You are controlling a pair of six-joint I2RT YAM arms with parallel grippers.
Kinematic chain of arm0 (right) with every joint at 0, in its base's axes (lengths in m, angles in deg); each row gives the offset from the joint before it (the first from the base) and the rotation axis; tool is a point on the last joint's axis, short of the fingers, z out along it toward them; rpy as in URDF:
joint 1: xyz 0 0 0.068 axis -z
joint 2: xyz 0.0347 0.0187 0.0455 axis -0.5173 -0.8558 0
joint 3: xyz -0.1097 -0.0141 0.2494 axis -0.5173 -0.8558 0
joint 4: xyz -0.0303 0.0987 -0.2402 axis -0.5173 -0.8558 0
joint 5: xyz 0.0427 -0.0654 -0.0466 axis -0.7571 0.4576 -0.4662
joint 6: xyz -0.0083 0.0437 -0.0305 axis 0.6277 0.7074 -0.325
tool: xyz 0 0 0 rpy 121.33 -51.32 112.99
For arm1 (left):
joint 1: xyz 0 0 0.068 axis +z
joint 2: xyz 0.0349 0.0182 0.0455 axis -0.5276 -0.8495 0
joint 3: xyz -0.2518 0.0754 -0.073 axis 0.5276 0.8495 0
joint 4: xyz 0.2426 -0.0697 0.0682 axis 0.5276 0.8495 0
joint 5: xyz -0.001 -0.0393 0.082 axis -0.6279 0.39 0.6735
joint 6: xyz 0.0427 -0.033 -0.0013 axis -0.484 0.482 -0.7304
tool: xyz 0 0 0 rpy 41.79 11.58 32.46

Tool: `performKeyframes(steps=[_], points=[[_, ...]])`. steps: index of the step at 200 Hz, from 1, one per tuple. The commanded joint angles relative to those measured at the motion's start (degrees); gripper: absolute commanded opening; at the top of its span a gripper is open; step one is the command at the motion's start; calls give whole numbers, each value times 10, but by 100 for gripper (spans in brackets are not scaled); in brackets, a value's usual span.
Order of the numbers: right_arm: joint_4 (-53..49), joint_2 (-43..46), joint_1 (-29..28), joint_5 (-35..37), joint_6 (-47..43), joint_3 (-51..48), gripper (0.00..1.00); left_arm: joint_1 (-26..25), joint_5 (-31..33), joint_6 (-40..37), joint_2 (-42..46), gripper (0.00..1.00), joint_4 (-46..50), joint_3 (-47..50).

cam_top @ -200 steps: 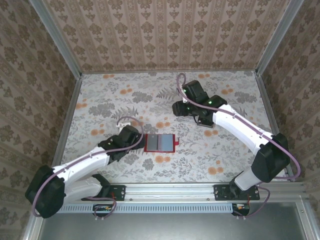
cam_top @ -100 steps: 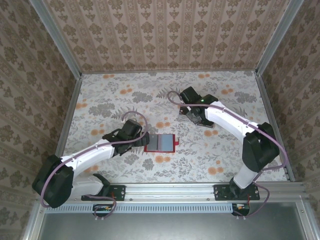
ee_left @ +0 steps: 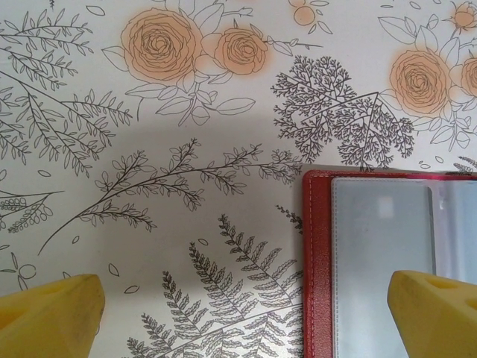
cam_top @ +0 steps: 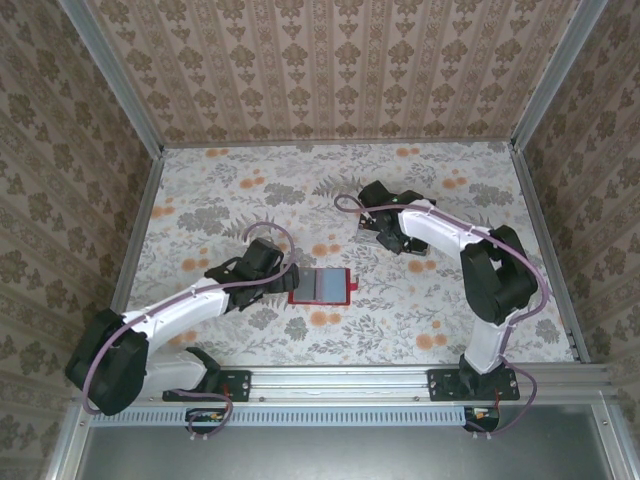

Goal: Put the credit cards into the card holder

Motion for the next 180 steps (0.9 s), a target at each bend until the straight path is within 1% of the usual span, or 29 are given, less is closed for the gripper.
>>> performKeyframes(steps=[1,71,102,155,164,180], points=[[-3,-15,9,22,-12,-7,43,4,-6,-11,-6,100,-9,-4],[-2,-47,21,34,-14,-5,43,6,-14,-9,-22,100,-20,-4],[-6,-51,22,27,-13,-5,42,7,-15,-9,-24,100,-24,-3],[-20,-40,22,5,-5,-4,32,7,-16,-8,-24,100,-29,0],[-21,-34,21,-2,-1,-4,32,8,-16,-7,-24,100,-30,0],[-25,-19,18,-11,10,0,36,8,-17,-7,-24,100,-31,0]])
